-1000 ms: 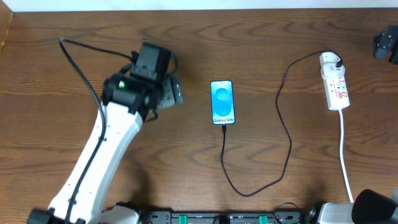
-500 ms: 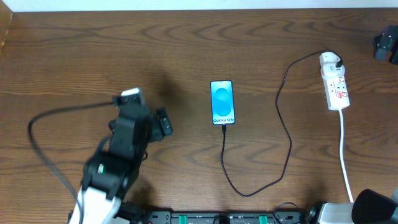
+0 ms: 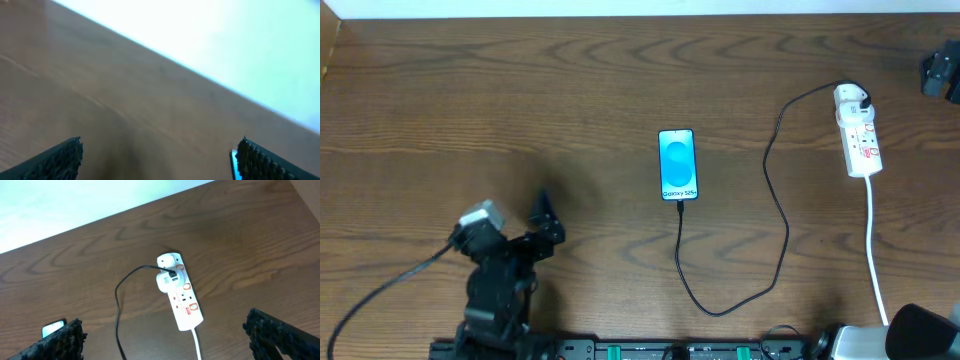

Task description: Plug charger to phone and switch on socket

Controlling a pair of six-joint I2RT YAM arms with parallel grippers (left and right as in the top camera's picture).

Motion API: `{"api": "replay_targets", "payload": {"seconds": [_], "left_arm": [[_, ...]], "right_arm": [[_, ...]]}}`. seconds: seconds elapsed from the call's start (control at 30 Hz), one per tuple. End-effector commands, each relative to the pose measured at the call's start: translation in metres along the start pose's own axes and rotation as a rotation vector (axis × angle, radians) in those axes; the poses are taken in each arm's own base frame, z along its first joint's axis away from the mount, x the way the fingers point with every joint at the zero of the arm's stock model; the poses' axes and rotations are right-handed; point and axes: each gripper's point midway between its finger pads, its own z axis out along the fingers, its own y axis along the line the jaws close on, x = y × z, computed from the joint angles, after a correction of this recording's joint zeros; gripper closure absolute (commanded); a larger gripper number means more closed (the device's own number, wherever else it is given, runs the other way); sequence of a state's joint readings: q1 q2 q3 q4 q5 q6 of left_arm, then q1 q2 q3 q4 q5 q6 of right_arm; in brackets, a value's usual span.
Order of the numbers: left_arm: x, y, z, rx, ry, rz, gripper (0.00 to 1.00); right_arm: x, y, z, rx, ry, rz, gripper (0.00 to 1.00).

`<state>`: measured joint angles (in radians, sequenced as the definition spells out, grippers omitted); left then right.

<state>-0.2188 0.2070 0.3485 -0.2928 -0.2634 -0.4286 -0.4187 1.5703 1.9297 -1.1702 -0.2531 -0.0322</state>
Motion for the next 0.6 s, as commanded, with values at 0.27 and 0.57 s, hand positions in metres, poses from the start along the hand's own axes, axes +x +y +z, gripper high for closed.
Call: {"api": "replay_targets", "payload": {"seconds": [0.27,0.57], "left_arm": [[-0.016,0.018,-0.012,-0.006,-0.176,-0.058,0.02],[-0.03,0.008,-0.011,0.053,-0.256,-0.083,0.02]], "right_arm": [[-0.002,0.004,-0.003,-0.004,-0.009,0.006,0.01],[-0.002,0.004,-0.003,-0.004,-0.009,0.006,0.01]]}}
